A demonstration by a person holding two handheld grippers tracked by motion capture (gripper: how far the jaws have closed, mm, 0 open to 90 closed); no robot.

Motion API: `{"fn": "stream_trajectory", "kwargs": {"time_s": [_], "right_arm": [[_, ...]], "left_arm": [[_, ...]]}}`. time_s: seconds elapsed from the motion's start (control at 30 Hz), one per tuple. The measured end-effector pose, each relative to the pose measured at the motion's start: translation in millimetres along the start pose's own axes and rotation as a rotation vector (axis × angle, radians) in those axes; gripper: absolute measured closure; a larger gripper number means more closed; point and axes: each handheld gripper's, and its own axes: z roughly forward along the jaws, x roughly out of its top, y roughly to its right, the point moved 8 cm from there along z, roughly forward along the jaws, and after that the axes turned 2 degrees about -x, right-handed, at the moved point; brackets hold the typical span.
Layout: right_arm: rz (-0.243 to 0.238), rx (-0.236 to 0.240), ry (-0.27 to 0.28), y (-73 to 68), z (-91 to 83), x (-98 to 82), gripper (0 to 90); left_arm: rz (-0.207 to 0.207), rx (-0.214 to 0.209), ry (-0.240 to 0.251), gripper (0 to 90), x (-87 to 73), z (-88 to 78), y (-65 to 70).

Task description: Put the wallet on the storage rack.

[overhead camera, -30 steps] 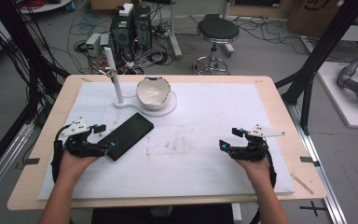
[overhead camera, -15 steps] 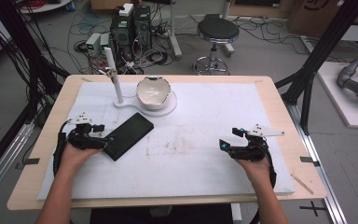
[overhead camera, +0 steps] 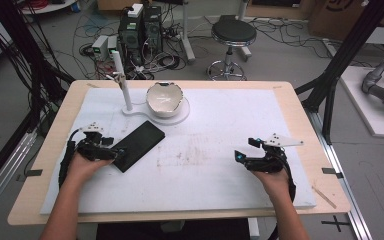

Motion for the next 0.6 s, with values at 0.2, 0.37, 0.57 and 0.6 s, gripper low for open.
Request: {"fn": "stream_trajectory", "kwargs": {"time_s": [0.2,0.37,0.57,0.6], "right_arm": [[0.004,-0.007,0.008,1.9,-1.3,0.4,18.2],[0.006,-0.005,0.006,2.5,-1.7,-0.2,18.2],[0.015,-0.009,0.005,4.3,-2.3,-0.9,18.3],[0.017,-0.008,0.005,4.5,-2.5,-1.0,18.2]], "left_arm": [[-0.025,-0.020,0.000,23.3,-0.2,-0.9,0.6],[-0.042,-0.016,0.013,23.8,0.3,-0.5,-0.5],[-0.051,-0.013,0.023,26.1,0.7,-0.8,-1.9],[-0.045,-0.016,0.024,26.8,0.7,-0.7,-1.9]]}}
